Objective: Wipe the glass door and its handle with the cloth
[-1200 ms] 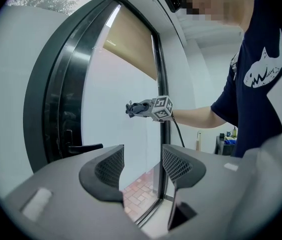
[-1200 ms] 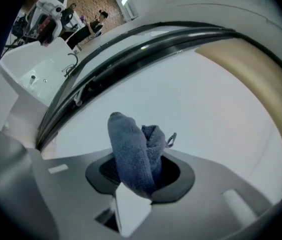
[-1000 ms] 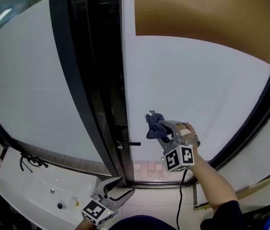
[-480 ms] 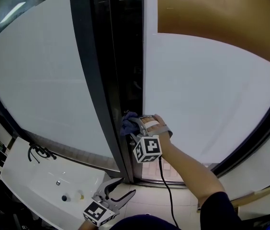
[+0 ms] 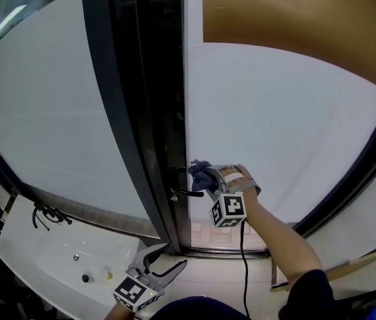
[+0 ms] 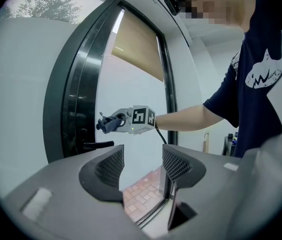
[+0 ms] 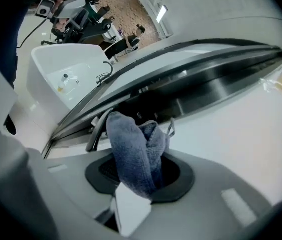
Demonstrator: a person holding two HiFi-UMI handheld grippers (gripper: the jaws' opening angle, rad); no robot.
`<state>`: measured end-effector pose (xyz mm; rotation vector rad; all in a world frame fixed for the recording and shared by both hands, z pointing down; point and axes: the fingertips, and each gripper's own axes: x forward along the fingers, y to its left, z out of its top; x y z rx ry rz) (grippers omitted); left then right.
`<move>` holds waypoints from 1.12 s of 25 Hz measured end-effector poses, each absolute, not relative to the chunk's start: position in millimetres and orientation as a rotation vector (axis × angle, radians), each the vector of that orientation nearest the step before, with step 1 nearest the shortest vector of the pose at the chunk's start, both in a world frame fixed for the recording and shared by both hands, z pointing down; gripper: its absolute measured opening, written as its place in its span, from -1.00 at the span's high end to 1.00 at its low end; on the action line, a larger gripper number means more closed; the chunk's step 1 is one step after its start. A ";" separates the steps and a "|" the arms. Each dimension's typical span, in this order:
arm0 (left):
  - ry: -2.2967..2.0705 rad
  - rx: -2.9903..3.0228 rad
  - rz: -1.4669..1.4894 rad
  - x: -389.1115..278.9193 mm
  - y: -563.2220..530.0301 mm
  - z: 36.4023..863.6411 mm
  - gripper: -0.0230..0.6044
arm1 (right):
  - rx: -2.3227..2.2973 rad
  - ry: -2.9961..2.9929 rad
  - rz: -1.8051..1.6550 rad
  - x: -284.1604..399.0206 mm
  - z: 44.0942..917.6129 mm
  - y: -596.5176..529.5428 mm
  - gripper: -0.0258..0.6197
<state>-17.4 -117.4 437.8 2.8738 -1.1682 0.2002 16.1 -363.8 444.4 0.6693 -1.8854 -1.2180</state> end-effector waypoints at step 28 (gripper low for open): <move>-1.140 2.869 0.208 -27.9 -117.3 442.7 0.17 | 1.086 -2.058 -0.917 142.4 393.8 -343.6 0.52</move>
